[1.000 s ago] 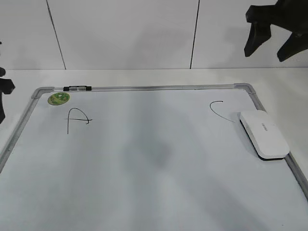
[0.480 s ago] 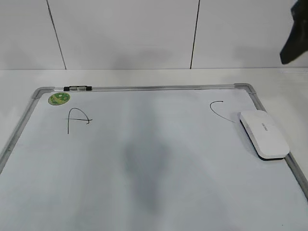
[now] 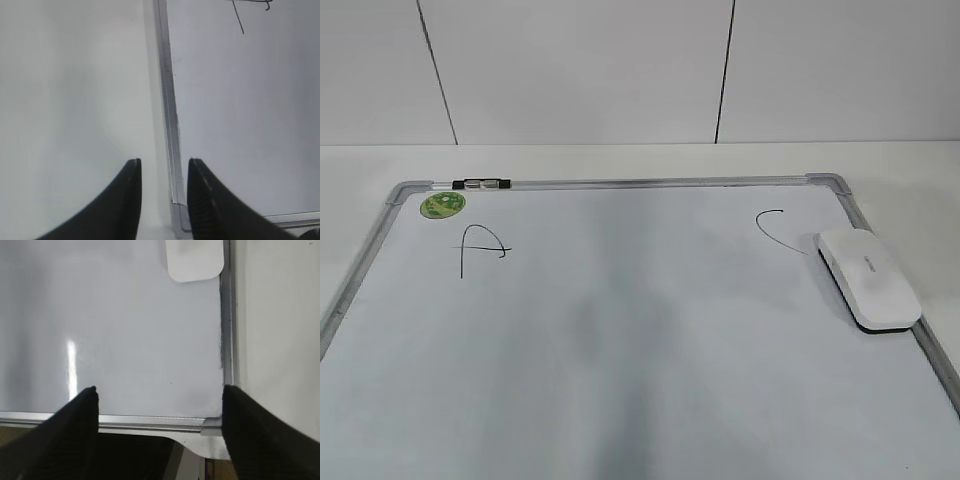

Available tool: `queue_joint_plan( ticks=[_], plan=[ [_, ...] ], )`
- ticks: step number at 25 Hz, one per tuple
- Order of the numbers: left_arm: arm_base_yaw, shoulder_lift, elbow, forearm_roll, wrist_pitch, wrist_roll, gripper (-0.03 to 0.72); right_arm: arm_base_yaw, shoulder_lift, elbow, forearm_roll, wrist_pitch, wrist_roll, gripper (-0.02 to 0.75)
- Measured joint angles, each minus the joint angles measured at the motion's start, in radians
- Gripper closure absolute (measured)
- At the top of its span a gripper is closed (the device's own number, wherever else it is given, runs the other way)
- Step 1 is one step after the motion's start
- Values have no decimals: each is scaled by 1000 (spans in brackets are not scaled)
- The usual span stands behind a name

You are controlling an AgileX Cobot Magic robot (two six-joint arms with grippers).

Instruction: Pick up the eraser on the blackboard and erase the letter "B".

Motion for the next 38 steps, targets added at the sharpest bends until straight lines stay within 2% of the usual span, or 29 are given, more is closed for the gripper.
queue_joint_plan(
  ticks=[4, 17, 23, 31, 38],
  plan=[
    [0, -150, 66, 8, 8, 0, 453, 0, -104, 73, 0, 2, -23, 150],
    [0, -645, 357, -4, 26, 0, 453, 0, -536, 229, -112, 13, -45, 152],
    [-6, -831, 409, -13, 32, 2, 453, 0, -755, 320, -129, 20, -45, 152],
    [-7, -1058, 418, -13, 36, 23, 453, 0, -992, 446, -164, 25, -48, 153],
    [-7, -1079, 533, -13, 39, 23, 453, 0, -1086, 477, -182, 27, -48, 153]
  ],
)
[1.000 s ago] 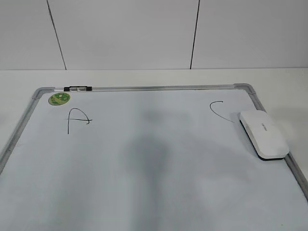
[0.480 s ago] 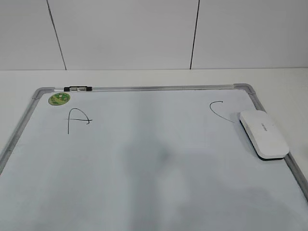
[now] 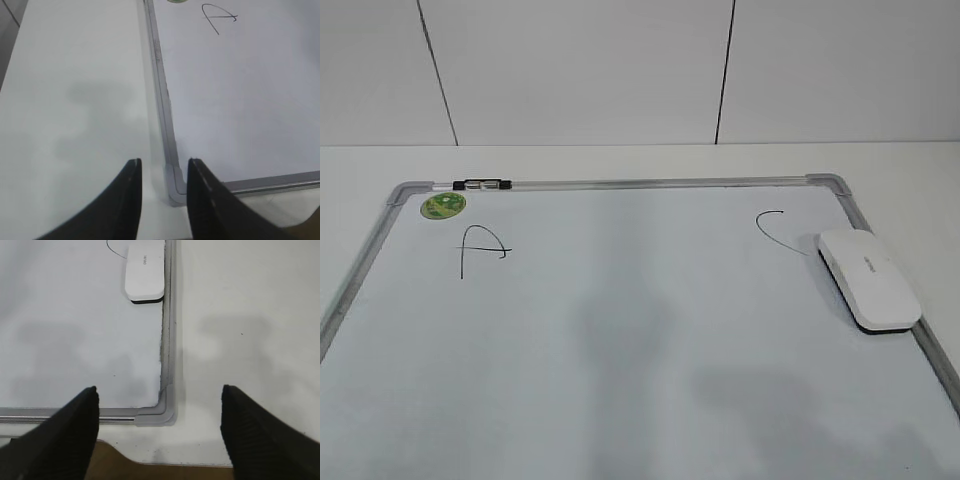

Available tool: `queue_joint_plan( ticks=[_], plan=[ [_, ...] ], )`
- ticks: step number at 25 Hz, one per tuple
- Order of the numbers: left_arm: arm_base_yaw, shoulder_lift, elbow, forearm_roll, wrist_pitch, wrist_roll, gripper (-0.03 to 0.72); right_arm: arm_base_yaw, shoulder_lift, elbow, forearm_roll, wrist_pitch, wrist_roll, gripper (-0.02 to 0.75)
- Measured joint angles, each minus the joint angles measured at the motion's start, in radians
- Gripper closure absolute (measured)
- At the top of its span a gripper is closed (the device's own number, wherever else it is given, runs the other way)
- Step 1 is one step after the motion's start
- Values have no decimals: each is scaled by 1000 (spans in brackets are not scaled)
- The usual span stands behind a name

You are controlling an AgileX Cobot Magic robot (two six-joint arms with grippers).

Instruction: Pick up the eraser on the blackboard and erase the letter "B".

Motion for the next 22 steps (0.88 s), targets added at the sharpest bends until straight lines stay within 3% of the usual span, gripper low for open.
queue_joint_plan(
  ticks=[6, 11, 22],
  plan=[
    [0, 0, 46, 0, -139, 8, 453, 0, 0, 8, -59, -30, 0, 153],
    [0, 0, 55, 0, -160, 8, 453, 0, 0, 44, -92, -102, 0, 153],
    [0, 0, 55, 0, -161, 8, 453, 0, 0, 45, -97, -108, 0, 153]
  ],
)
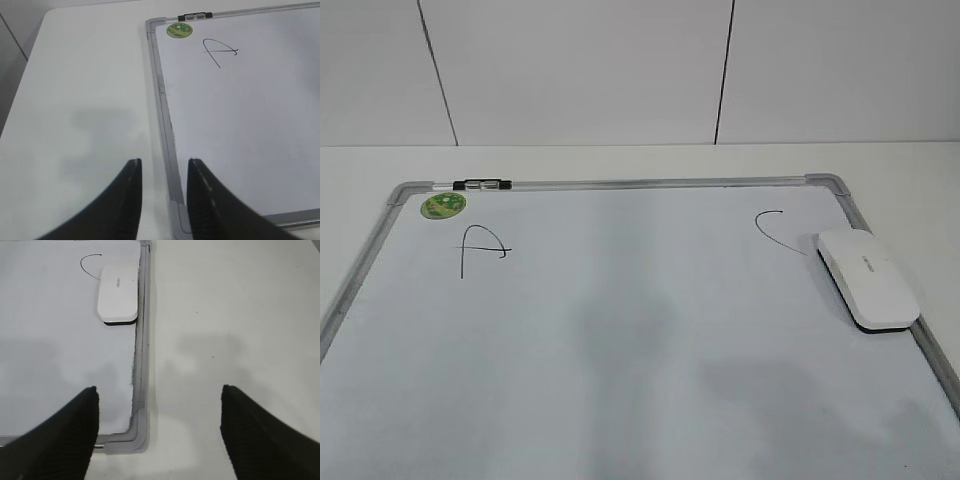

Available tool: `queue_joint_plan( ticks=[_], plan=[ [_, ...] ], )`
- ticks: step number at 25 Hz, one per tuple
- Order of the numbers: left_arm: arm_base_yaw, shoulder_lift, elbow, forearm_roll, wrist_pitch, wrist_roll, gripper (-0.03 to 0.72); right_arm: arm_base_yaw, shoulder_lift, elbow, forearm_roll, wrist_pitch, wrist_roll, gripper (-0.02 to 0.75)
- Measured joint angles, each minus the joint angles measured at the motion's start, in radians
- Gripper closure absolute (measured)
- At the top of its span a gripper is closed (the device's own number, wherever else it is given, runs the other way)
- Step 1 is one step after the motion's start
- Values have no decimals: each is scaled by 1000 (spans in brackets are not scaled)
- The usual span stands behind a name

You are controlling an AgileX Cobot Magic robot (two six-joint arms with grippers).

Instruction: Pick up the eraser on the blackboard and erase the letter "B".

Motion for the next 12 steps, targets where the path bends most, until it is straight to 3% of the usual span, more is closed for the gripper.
queue_joint_plan(
  ticks=[12],
  plan=[
    [0, 0, 0, 0, 0, 0, 453, 0, 0, 0, -4, -2, -2, 153]
  ],
)
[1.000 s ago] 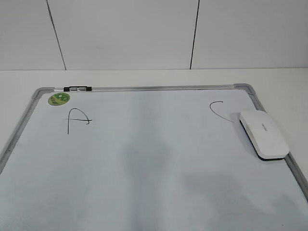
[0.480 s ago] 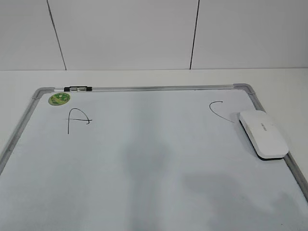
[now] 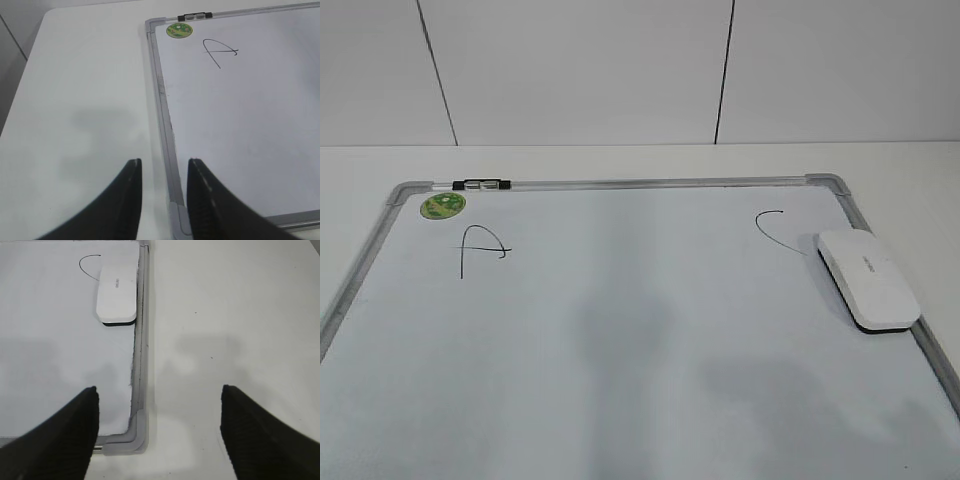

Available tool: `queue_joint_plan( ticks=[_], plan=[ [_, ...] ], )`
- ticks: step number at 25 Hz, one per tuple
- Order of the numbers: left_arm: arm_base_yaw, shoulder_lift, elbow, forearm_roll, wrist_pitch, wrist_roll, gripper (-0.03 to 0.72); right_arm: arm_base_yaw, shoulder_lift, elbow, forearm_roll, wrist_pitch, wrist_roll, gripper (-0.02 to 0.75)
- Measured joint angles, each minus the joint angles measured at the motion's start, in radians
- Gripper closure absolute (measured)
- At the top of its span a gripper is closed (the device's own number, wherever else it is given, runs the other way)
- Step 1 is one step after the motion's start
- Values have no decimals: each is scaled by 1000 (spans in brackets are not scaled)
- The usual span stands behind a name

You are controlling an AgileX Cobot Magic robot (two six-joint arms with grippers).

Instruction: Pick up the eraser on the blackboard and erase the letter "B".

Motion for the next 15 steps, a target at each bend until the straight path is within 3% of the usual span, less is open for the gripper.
queue_joint_plan(
  ticks=[15],
  plan=[
    [0, 0, 0, 0, -2, 0, 453, 0, 0, 0, -2, -1, 0, 153]
  ],
)
